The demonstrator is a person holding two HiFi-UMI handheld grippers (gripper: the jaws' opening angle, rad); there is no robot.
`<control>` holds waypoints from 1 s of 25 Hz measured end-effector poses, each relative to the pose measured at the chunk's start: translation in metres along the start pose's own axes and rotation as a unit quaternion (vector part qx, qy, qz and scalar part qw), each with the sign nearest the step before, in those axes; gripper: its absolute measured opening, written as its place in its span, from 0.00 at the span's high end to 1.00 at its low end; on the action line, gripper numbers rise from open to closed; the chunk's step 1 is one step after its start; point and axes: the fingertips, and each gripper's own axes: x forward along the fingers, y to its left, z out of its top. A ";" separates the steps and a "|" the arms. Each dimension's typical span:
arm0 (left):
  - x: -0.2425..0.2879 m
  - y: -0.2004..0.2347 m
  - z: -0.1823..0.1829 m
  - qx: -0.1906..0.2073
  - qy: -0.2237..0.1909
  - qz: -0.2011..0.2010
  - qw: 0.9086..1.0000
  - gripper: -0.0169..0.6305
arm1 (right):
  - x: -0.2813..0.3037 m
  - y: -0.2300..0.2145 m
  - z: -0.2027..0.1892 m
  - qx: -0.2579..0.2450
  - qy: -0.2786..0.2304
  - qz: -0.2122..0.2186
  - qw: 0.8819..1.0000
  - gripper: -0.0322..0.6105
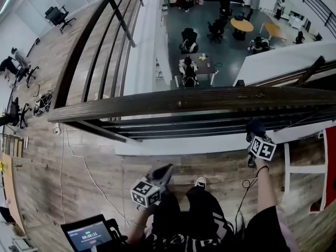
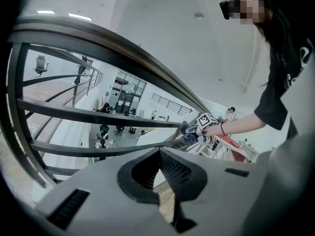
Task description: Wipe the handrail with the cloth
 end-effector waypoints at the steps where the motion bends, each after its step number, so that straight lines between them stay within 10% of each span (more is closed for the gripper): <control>1: -0.005 0.004 0.002 0.000 0.000 0.002 1.000 0.97 | 0.000 0.018 -0.005 -0.003 0.004 0.009 1.000 0.79; 25: -0.237 0.217 -0.062 -0.019 -0.021 0.013 1.000 0.97 | 0.010 0.580 -0.132 -0.122 0.068 0.197 0.970 0.79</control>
